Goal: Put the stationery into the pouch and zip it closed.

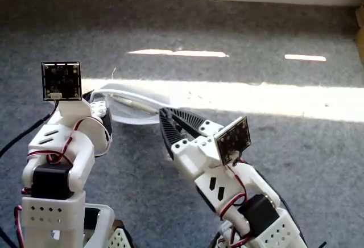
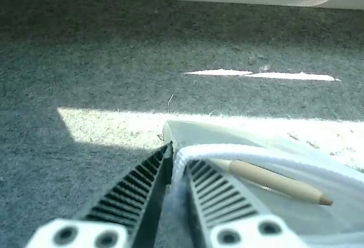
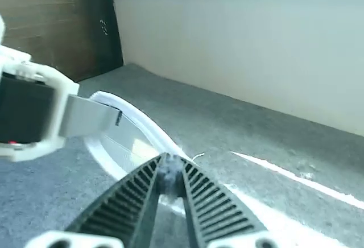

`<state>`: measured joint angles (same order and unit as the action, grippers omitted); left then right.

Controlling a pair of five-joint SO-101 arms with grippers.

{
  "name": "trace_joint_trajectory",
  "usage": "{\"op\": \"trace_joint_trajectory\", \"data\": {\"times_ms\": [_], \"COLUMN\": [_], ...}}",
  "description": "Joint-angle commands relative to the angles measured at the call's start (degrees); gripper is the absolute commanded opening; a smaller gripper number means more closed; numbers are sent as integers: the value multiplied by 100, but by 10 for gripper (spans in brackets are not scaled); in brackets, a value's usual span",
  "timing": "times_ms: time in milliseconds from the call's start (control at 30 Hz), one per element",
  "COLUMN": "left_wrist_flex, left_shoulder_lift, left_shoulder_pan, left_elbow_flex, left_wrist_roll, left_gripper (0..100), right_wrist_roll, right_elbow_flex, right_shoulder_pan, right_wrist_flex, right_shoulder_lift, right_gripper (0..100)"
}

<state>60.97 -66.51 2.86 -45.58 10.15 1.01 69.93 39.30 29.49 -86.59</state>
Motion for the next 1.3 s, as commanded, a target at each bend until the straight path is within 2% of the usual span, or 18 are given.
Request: {"op": "trace_joint_trajectory", "data": {"times_ms": [0,133,333,733,933,1100,1267], "left_wrist_flex": [-158,-158,-158,-158,-158,-158,-158], "left_shoulder_lift": [-31,-31,-31,-31,-31,-31,-31], "left_shoulder_pan": [57,75,84,92,92,92,92], "left_elbow_flex": [84,84,84,92,92,92,92], "left_wrist_roll": [44,44,44,44,44,44,44], "left_gripper": [30,30,30,30,30,30,30], "right_wrist_roll": [-70,-70,-62,-35,-26,-18,123], "right_elbow_flex": [-171,-171,-127,13,400,418,927], "right_shoulder_pan": [-110,-101,-101,-101,-84,-84,-75], "right_wrist_flex": [435,1033,1525,1473,1332,1323,558], "right_shoulder_lift": [-180,-418,-1007,-1103,-1095,-1095,-1086], "right_gripper": [10,16,146,150,260,259,235]}}
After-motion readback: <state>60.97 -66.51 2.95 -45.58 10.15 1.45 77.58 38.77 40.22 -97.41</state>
